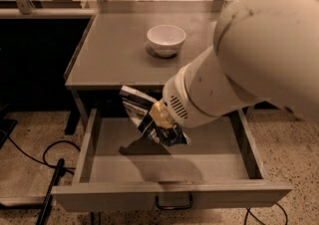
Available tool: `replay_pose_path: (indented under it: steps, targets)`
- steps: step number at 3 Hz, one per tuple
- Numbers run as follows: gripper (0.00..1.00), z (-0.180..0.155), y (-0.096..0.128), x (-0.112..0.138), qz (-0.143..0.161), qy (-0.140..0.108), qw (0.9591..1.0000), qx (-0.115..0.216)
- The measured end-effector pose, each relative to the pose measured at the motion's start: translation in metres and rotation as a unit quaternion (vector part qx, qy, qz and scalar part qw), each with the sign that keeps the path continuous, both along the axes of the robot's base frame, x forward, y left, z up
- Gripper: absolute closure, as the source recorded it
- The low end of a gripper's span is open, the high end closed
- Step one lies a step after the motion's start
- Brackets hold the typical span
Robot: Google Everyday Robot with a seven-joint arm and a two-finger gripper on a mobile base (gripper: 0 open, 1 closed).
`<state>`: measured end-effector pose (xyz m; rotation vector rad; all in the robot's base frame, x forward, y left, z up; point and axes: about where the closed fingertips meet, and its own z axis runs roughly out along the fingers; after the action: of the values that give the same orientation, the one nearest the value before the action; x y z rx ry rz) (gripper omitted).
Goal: Place blue chip bag into top drawer
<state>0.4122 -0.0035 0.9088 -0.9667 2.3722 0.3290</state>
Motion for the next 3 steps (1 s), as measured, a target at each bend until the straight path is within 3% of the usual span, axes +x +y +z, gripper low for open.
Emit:
replay_pose_path:
  steps: [1, 2, 3]
  targets:
    - [1.00, -0.043, -0.011, -0.011, -0.013, 0.040, 0.9990, 0.014]
    - [1.00, -0.076, -0.013, -0.003, -0.019, 0.066, 0.9975, 0.014]
    - [1.00, -0.078, -0.013, -0.003, -0.019, 0.068, 0.9974, 0.014]
